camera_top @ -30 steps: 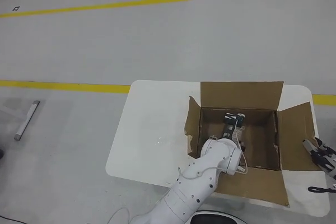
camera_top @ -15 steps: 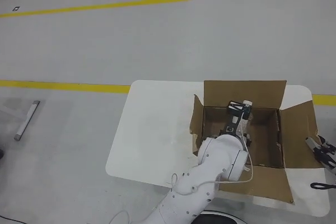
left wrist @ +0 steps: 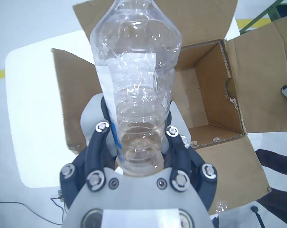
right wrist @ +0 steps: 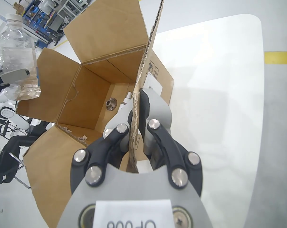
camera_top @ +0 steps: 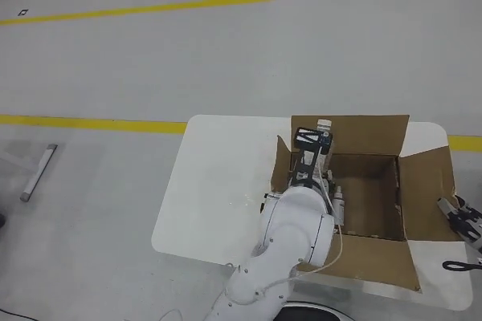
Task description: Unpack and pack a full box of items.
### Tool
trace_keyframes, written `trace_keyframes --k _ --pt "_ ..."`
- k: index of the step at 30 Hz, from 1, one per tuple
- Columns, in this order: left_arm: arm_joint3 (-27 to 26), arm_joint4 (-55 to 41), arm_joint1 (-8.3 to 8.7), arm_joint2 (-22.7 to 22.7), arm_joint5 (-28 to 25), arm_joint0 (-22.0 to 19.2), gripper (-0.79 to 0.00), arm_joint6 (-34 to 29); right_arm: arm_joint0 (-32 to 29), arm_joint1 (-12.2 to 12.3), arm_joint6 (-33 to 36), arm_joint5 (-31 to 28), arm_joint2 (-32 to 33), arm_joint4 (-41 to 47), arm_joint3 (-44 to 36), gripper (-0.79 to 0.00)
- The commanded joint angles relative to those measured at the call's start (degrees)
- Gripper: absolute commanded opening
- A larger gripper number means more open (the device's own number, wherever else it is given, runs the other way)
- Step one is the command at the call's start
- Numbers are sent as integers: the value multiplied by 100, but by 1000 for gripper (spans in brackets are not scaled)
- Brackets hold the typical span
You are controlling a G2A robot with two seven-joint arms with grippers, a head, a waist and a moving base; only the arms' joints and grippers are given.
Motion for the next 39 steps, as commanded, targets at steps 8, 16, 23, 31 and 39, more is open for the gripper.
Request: trace_keyframes --k 8,16,23,31,39 --pt "-428 536 51 -560 -66 241 -785 245 1 4 -33 28 22 -36 39 -785" --pt "-672 901 80 -1013 -283 340 -785 205 46 14 -29 91 62 -110 86 -785" --pt "-431 994 107 -1427 -584 325 -785 239 100 25 15 125 85 -116 67 -785" --pt "-431 994 107 -1427 -584 325 -785 239 182 37 42 167 77 -143 87 -785" --pt "-426 981 108 -1425 -592 342 -785 286 325 57 102 221 107 -86 187 -785"
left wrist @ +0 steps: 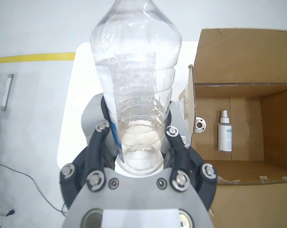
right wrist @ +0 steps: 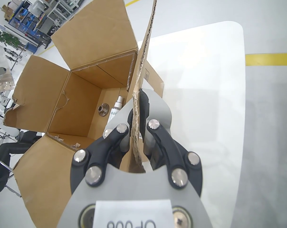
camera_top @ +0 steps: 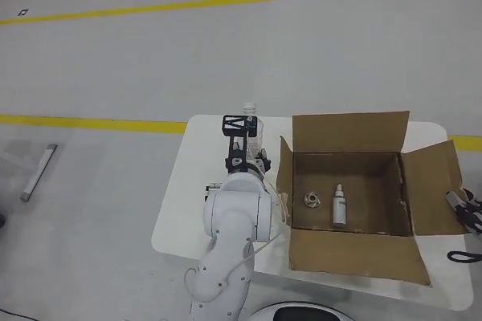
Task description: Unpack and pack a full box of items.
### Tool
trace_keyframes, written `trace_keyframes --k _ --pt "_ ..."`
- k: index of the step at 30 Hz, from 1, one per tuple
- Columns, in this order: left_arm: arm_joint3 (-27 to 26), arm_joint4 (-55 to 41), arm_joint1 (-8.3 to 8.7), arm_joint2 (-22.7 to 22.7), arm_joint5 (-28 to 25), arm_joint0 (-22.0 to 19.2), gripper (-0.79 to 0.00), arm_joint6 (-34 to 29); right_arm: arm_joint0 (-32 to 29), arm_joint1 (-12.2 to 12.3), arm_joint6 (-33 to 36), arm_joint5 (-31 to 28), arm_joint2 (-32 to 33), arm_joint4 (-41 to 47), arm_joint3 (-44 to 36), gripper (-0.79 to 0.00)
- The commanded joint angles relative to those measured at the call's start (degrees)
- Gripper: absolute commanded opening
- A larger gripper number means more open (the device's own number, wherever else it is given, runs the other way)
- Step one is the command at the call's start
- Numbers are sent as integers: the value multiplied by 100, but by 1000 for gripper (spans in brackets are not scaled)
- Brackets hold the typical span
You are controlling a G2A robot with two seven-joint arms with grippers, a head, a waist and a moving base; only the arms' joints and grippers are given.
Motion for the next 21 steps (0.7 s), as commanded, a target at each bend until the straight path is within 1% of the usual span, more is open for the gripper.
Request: trace_keyframes --k 1,4,9,15,17,21 --pt "31 -25 7 2 -63 72 -785 200 35 7 28 -10 10 3 30 -785" --pt "173 155 28 -91 -187 96 -785 364 90 19 60 -39 41 2 103 -785" --pt "471 257 53 -359 -291 121 -785 357 170 37 96 -28 98 22 212 -785" --pt "919 185 86 -675 -319 319 -785 344 220 52 130 -10 133 36 285 -785" --pt "1080 73 94 -764 -307 396 -785 500 231 55 135 3 133 41 293 -785" --pt "1558 -4 143 -945 -527 618 -785 845 253 62 141 0 114 48 304 -785"
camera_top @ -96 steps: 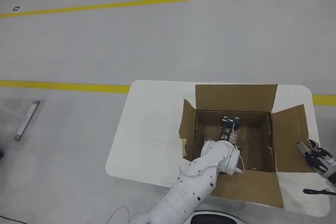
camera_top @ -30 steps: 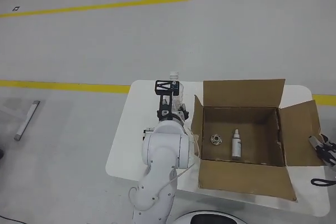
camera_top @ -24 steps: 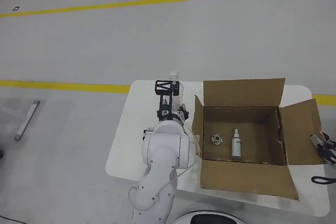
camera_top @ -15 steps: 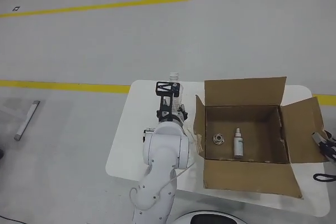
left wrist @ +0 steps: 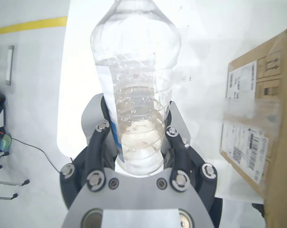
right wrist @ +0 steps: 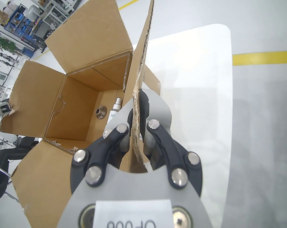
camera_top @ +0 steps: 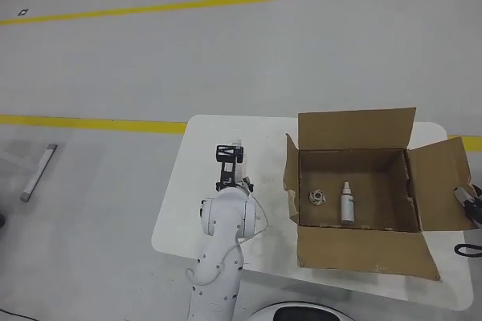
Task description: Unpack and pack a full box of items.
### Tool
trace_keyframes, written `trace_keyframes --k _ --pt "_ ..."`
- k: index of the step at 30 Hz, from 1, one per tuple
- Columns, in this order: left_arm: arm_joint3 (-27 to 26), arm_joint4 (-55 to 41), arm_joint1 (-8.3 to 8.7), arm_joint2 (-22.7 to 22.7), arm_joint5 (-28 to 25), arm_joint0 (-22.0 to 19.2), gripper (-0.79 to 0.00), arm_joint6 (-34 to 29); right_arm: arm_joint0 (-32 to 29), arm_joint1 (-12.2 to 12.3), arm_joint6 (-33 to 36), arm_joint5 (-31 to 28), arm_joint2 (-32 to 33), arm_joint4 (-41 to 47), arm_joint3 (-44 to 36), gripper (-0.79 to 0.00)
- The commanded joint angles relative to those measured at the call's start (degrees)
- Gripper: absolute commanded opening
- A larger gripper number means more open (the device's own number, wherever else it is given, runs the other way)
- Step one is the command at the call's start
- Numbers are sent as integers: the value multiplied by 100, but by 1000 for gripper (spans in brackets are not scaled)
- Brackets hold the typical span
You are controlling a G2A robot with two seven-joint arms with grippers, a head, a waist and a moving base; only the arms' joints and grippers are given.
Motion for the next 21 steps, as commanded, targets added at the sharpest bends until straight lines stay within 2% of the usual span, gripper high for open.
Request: trace_keyframes --k 1,10,21 --pt "195 0 28 -94 -109 108 -785 158 10 4 8 -11 -5 -2 2 -785" --pt "602 18 119 -324 -510 388 -785 256 74 19 7 -12 -14 57 135 -785" --pt "138 218 225 -538 -909 813 -785 -192 88 32 -17 -35 -59 36 234 -785"
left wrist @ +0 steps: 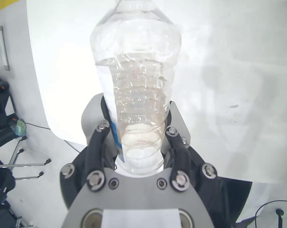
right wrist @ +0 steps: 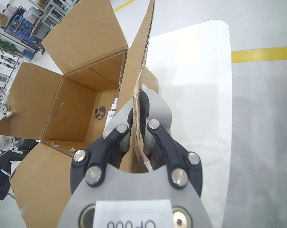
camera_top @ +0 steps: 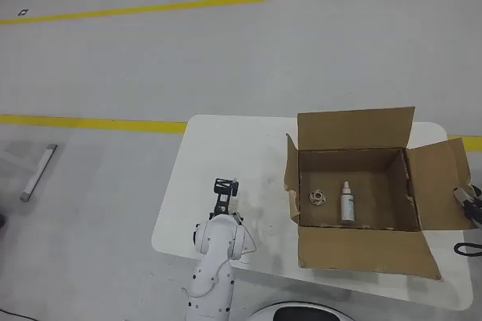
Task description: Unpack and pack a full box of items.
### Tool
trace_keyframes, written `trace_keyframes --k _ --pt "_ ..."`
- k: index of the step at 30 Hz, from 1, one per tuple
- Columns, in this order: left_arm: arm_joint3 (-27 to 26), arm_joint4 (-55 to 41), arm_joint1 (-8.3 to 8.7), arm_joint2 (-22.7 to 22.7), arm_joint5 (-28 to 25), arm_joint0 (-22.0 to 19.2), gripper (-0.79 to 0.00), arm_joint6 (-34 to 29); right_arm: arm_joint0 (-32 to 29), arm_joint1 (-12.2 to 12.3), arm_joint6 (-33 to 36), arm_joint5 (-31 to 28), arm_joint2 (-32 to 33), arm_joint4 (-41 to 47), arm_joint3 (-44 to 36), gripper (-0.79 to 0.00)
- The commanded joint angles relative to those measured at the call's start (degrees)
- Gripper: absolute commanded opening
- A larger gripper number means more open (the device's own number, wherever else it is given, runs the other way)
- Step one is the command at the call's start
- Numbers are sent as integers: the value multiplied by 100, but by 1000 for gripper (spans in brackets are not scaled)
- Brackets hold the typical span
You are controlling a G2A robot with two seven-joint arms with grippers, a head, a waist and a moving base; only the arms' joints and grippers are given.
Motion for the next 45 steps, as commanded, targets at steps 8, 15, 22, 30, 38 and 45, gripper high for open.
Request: trace_keyframes --k 8,15,22,30,38,45 --pt "-252 -2 80 -188 -354 242 -785 -326 -16 6 -13 5 -49 -2 5 -785" --pt "-254 -10 83 -187 -384 245 -785 -363 -44 11 -32 6 -43 22 -16 -785" --pt "-254 -10 83 -187 -384 245 -785 -363 -134 7 -76 -12 -43 46 -62 -785" --pt "-99 -37 120 -227 -458 303 -785 -383 -146 12 -108 -13 -19 78 -34 -785" --pt "251 -30 145 -189 -272 359 -785 -239 -98 26 -64 -11 -28 48 -6 -785" --pt "417 -45 165 -175 -199 262 -785 -200 -34 38 -46 1 -51 38 -5 -785"
